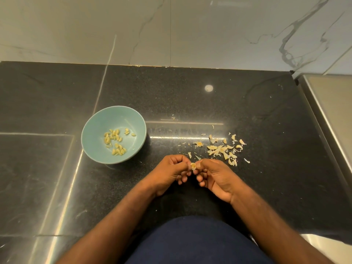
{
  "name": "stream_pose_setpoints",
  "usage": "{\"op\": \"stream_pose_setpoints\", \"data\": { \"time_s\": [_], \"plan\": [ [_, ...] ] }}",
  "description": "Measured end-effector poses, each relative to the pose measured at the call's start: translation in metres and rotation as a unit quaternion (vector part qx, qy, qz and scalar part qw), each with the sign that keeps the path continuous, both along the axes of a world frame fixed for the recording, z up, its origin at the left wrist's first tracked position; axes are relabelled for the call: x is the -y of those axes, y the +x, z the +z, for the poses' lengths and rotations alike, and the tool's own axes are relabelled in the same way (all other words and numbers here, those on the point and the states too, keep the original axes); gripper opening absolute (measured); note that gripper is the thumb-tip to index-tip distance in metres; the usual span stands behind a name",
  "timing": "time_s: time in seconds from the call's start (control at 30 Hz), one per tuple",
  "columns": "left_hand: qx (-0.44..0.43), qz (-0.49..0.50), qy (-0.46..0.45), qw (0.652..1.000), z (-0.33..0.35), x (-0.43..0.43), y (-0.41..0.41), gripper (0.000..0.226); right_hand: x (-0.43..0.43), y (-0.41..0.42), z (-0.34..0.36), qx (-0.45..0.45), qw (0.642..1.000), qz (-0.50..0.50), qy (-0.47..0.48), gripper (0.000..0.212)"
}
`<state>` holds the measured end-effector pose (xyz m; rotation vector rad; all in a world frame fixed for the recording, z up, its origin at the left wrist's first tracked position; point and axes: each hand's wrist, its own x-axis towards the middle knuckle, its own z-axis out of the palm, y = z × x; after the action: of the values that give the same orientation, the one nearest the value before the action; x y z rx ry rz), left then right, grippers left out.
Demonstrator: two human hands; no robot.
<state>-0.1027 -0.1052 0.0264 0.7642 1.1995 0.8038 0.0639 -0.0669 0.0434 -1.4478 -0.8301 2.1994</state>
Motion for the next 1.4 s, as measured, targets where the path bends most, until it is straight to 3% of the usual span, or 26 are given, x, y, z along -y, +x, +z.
{"op": "stream_pose_setpoints", "data": {
  "time_s": [0.2, 0.3, 0.4, 0.47, 0.6, 0.77, 0.9, 1.07, 1.2, 1.3, 1.4],
  "plan": [
    [0.085, 0.034, -0.007, 0.996, 0.001, 0.0, -0.003, 0.02, 0.005, -0.003, 0.004, -0.038, 0.999, 0.013, 0.011, 0.018],
    [0.081, 0.043, 0.0, 0.996, 0.0, 0.0, -0.002, 0.013, 0.003, 0.001, 0.001, 0.079, 0.987, 0.007, 0.139, 0.019],
    [0.053, 0.041, 0.004, 0.998, -0.001, 0.001, -0.001, 0.01, -0.004, 0.008, 0.001, 0.216, 0.93, 0.067, 0.29, 0.003],
    [0.024, 0.04, 0.011, 0.999, -0.003, 0.0, 0.001, 0.009, -0.004, 0.009, 0.003, 0.227, 0.915, 0.097, 0.318, 0.012],
    [-0.033, 0.035, 0.03, 0.998, -0.006, 0.001, 0.005, 0.009, -0.001, 0.004, 0.007, 0.233, 0.901, 0.119, 0.347, 0.007],
    [-0.076, 0.007, 0.045, 0.996, -0.006, 0.003, 0.006, 0.009, -0.001, 0.004, 0.003, 0.259, 0.893, 0.138, 0.341, 0.007],
    [-0.067, 0.002, 0.048, 0.997, -0.006, 0.003, 0.004, 0.009, -0.002, 0.003, 0.002, 0.219, 0.927, 0.125, 0.276, 0.007],
    [-0.025, 0.042, 0.027, 0.998, -0.004, 0.002, 0.004, 0.018, -0.005, 0.003, -0.001, 0.062, 0.993, 0.007, 0.095, 0.009],
    [-0.003, 0.062, 0.022, 0.998, -0.005, 0.003, 0.001, 0.02, -0.008, 0.011, 0.0, -0.045, 0.997, -0.066, 0.014, 0.006],
    [-0.064, 0.036, 0.041, 0.996, -0.007, 0.004, 0.004, 0.016, -0.01, 0.014, -0.002, -0.002, 0.997, -0.04, 0.064, 0.011],
    [-0.159, -0.004, 0.074, 0.984, -0.008, 0.007, 0.012, 0.013, -0.009, 0.018, -0.001, 0.183, 0.953, 0.071, 0.231, 0.01]
  ]
}}
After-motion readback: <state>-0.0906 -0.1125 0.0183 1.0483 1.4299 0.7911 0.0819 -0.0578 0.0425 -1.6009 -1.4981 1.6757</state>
